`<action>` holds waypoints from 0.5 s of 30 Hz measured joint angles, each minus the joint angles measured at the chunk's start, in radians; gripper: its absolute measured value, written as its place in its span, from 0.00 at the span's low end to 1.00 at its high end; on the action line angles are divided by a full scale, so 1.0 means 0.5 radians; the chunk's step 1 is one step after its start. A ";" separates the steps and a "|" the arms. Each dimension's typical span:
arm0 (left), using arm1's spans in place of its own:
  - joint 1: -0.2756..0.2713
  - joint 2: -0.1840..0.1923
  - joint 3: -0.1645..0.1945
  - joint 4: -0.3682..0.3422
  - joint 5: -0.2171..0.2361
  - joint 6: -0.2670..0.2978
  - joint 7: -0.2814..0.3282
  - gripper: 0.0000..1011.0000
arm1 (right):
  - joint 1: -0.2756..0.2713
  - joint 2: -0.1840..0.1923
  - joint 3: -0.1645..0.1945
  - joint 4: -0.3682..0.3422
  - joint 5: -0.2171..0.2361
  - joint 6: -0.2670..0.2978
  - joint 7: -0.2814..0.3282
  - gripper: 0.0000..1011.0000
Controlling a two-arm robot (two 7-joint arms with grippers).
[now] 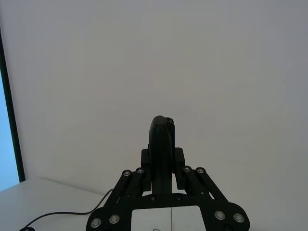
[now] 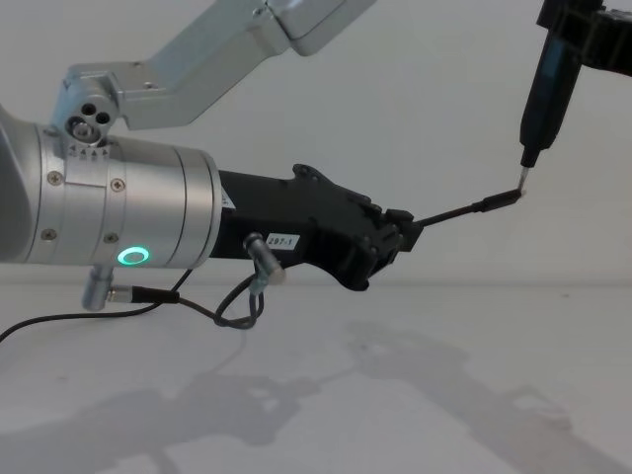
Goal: Pick up the data cable with the one hand.
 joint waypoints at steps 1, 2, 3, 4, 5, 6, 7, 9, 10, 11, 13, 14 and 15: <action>0.000 0.000 0.000 0.000 0.000 0.000 0.000 0.05 | 0.000 0.003 -0.001 -0.005 -0.006 0.007 0.000 0.27; 0.000 0.000 0.000 0.000 0.000 0.000 0.000 0.05 | 0.000 0.004 -0.001 -0.006 -0.008 0.009 0.000 0.27; 0.000 0.000 0.000 0.000 0.000 0.000 0.000 0.05 | 0.000 0.005 -0.002 -0.008 -0.010 0.012 0.000 0.27; 0.000 0.000 0.000 0.000 0.000 0.000 0.000 0.05 | 0.000 0.006 -0.002 -0.010 -0.011 0.014 0.000 0.27; 0.000 0.000 0.000 0.000 0.000 0.000 0.000 0.05 | 0.000 0.008 -0.003 -0.014 -0.017 0.021 0.000 0.27; 0.000 0.000 0.000 0.000 0.000 0.000 0.000 0.05 | -0.001 0.009 -0.003 -0.016 -0.019 0.023 -0.001 0.27; 0.000 0.000 0.000 0.000 0.000 0.000 0.000 0.05 | -0.002 0.011 -0.004 -0.021 -0.024 0.027 -0.001 0.27; 0.000 0.000 0.000 0.000 0.000 0.000 0.000 0.05 | -0.004 0.013 -0.004 -0.026 -0.029 0.033 -0.002 0.27; 0.000 0.000 0.000 0.000 0.000 0.000 0.000 0.05 | -0.005 0.014 -0.004 -0.029 -0.030 0.035 -0.002 0.27; 0.000 0.000 0.000 0.000 0.000 0.000 0.000 0.05 | -0.007 0.016 -0.004 -0.033 -0.036 0.039 -0.003 0.27; 0.000 0.000 0.000 0.000 0.000 0.000 0.000 0.05 | -0.009 0.017 -0.004 -0.038 -0.040 0.042 -0.004 0.27; 0.000 0.000 0.000 0.000 0.000 0.000 0.000 0.05 | -0.010 0.018 -0.004 -0.040 -0.041 0.044 -0.004 0.27; 0.000 0.000 0.000 0.000 0.000 0.000 0.000 0.05 | -0.011 0.018 -0.004 -0.044 -0.043 0.046 -0.004 0.27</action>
